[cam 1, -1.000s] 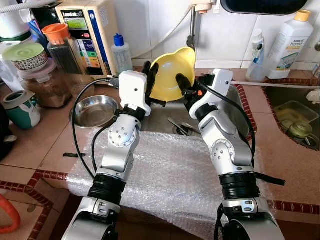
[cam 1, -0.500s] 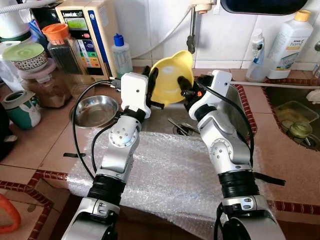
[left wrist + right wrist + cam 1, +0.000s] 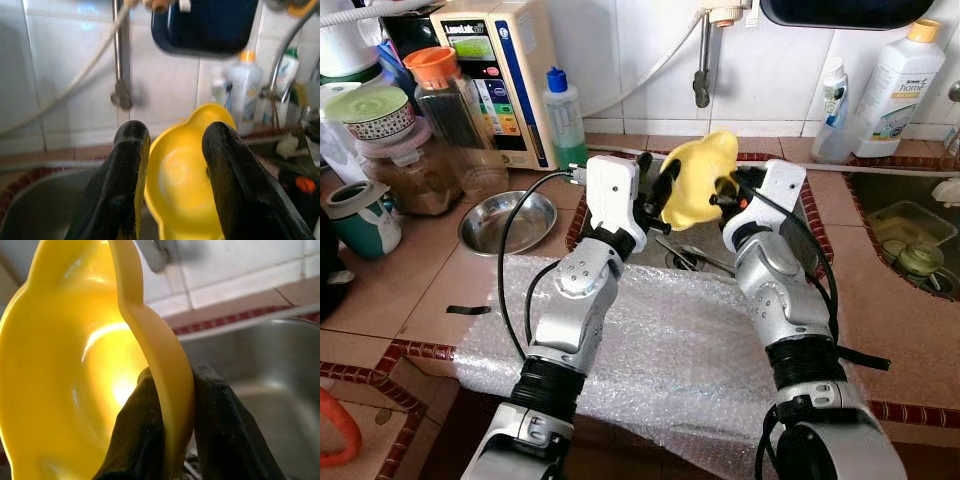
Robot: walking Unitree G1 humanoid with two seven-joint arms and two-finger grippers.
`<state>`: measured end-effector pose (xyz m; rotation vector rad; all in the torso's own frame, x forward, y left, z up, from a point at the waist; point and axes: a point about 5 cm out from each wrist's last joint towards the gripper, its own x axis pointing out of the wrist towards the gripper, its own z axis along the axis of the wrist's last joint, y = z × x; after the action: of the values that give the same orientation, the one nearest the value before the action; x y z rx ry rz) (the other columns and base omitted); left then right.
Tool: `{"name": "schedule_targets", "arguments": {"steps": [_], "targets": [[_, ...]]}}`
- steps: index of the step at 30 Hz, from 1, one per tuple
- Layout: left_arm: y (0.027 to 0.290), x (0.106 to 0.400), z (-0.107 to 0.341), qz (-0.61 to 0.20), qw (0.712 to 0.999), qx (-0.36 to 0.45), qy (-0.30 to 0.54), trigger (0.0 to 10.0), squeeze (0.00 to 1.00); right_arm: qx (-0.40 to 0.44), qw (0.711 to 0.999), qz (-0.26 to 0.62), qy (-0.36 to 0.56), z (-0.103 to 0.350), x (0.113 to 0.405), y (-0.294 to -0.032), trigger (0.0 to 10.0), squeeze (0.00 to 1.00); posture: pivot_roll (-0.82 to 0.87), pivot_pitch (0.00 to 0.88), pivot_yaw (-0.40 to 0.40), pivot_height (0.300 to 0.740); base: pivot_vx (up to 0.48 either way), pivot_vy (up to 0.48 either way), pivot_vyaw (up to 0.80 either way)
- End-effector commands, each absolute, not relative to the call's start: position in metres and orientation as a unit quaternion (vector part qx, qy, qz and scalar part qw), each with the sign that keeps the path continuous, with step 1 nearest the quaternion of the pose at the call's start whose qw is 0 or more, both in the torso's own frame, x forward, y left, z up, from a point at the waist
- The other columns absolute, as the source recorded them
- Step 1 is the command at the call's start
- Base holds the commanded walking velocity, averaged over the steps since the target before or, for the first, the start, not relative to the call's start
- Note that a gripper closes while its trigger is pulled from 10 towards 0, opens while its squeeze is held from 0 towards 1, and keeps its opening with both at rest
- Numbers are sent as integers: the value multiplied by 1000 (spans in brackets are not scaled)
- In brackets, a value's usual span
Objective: Kitchen organization
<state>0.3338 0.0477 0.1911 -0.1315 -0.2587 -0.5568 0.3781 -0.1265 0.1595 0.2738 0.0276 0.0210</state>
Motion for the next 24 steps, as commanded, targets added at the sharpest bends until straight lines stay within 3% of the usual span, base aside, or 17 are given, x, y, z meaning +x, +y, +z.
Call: {"name": "schedule_targets", "arguments": {"steps": [1, 10, 11, 14, 17, 20, 21, 24], "targets": [[52, 333, 184, -274, 954, -56, -107, 10000, 1000, 117, 993, -2, 0, 164, 382, -129, 0, 0, 84, 11, 92, 740, 0, 0, 0], [58, 318, 172, -316, 946, -44, -55, 10000, 1000, 4, 1000, -20, -21, 164, 392, -147, 0, 0, 111, 17, 86, 740, 0, 0, 0], [60, 312, 169, -333, 941, -44, -45, 10000, 1000, -11, 999, -31, -20, 163, 393, -153, 1373, 0, 139, 20, 81, 740, 0, 0, 0], [65, 305, 164, -342, 939, -37, -32, 10000, 1000, -35, 998, -45, -18, 161, 394, -162, 1373, 0, 166, 21, 78, 740, 0, 0, 0], [74, 301, 158, -329, 944, -31, -12, 10000, 1000, -51, 997, -61, -10, 156, 394, -170, 3412, 0, 180, 21, 81, 740, 0, 0, 0], [81, 297, 153, -323, 946, -32, 2, 10000, 1000, -64, 995, -71, -3, 153, 393, -176, 3765, 0, 185, 20, 82, 740, 0, 0, 0], [84, 295, 151, -322, 946, -30, 9, 10000, 1000, -64, 995, -77, 0, 151, 392, -179, 10000, 0, 188, 17, 83, 740, 0, 0, 0], [94, 290, 145, -311, 950, -24, 24, 10000, 1000, -62, 994, -87, 8, 147, 391, -184, 10000, 0, 190, 15, 85, 740, 0, 0, 0]]}}
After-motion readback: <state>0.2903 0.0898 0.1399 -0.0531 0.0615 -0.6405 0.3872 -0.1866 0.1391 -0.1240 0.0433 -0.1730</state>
